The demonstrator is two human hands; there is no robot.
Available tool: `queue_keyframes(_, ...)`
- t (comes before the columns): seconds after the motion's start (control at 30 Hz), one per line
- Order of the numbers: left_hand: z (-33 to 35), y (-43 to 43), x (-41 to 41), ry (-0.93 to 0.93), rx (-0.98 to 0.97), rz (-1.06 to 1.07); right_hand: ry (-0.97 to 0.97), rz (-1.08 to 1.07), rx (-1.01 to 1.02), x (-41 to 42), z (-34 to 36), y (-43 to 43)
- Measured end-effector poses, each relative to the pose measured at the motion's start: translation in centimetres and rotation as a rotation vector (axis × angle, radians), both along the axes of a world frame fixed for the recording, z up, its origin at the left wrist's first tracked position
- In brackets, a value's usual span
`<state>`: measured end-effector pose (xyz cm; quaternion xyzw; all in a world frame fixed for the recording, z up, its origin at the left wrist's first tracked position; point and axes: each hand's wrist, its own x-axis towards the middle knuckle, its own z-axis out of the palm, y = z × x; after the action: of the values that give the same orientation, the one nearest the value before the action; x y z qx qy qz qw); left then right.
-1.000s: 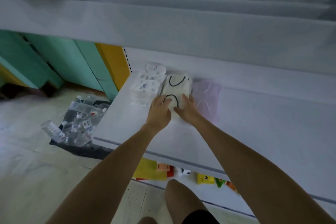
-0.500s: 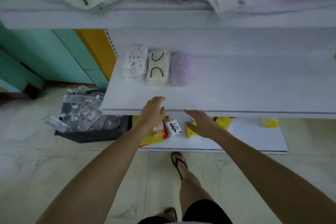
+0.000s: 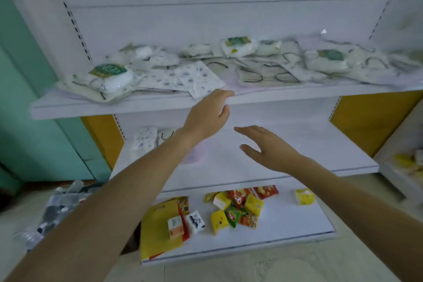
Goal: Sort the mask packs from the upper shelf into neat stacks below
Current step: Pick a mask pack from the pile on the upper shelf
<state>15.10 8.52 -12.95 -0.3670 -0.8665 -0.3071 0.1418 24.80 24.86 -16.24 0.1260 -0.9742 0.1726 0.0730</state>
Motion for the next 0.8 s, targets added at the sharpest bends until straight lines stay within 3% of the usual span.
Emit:
queue_keyframes(0.2,5.3,8.3,-0.2,0.052,0.106,-0.001,0.128,-0.053,-0.006,0.8,5.2,8.5)
queue_keyframes(0.43,4.9,19.5,0.3,-0.037,0.187,0.033,0.163,-0.176,-0.041,1.9,6.5,20.9)
queue_keyframes(0.67,2.9,22.5,-1.2,-0.041,-0.067,0.169,0.114,-0.188,-0.164,0.7,5.0,25.3)
queue_keyframes(0.8,2.6,22.6,-2.8,-0.058,-0.103,0.192,0.138,-0.177,-0.205,-1.0,4.2,25.4)
